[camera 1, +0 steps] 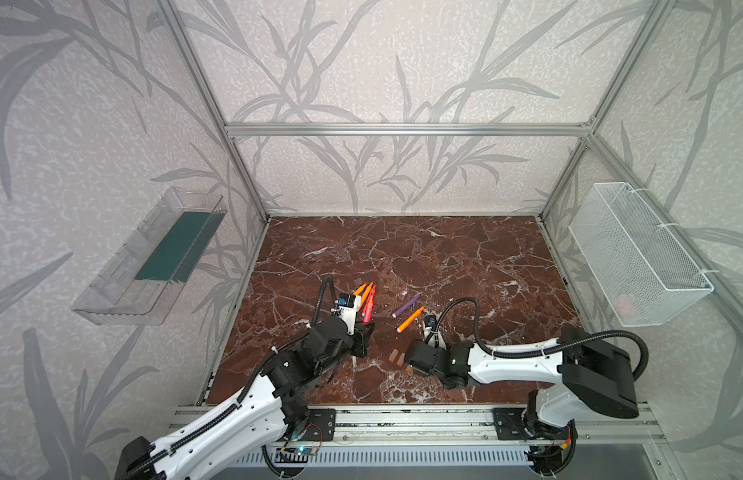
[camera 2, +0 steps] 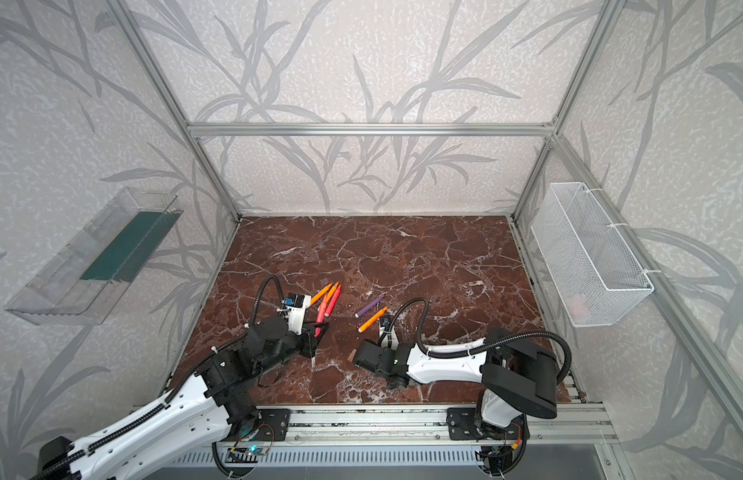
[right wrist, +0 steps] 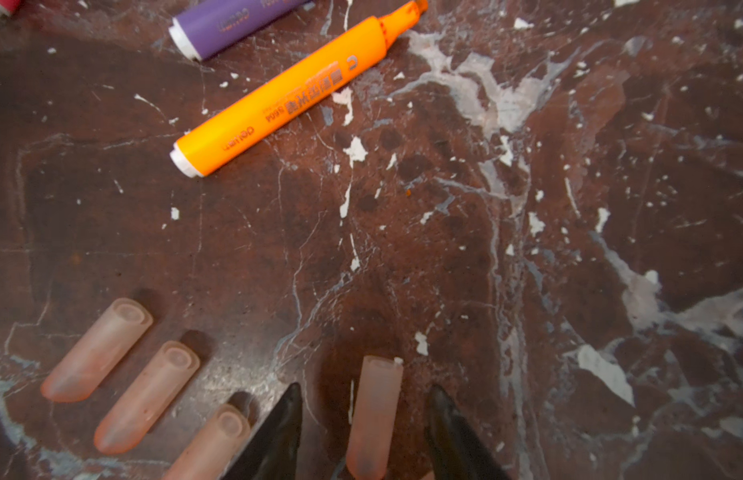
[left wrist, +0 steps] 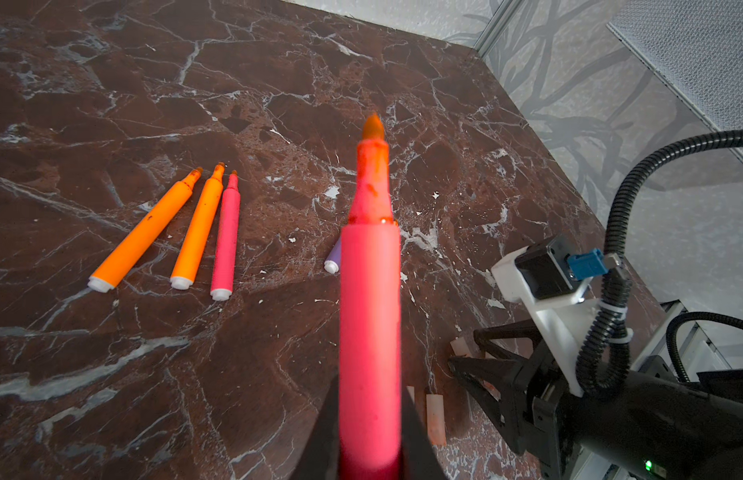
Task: Insert the pens into the pen caps
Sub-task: 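Lower the right gripper onto a pink cap and grasp it, then lift the pink cap with the right gripper toward the marker tip in the left gripper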
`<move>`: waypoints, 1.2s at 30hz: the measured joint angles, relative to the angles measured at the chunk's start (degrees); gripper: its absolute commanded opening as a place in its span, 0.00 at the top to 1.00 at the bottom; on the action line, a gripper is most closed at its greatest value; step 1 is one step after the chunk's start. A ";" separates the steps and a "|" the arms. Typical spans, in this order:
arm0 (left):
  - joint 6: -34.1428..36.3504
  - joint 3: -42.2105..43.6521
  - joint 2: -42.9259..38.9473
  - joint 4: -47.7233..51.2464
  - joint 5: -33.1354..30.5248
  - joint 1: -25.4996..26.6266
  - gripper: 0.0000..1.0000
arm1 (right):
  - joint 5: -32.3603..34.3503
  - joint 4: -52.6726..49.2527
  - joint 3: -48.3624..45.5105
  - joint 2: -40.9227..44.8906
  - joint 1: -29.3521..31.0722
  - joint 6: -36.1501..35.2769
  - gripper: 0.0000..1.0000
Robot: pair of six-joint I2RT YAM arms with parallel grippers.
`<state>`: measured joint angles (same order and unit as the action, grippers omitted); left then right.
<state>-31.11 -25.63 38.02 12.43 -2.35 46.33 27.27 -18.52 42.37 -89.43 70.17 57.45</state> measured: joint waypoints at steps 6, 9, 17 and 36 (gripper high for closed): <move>-0.20 0.66 -1.22 0.11 0.24 0.00 1.00 | 0.28 0.50 0.02 -2.05 0.00 0.04 0.57; -0.39 0.68 -1.68 0.15 0.28 0.00 1.00 | 0.42 1.22 0.02 -2.32 0.00 0.39 0.61; -1.20 0.68 -2.58 0.52 0.24 0.00 1.00 | 0.94 3.80 -0.68 -2.56 0.00 1.70 0.78; -7.43 0.79 -2.47 -3.02 8.11 0.00 1.00 | 0.90 9.40 -8.00 16.39 -3.93 1.90 0.89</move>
<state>-38.54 -24.84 35.55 9.41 5.76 46.33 28.16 -9.13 34.37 -73.03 66.24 59.35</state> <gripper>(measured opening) 0.166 0.158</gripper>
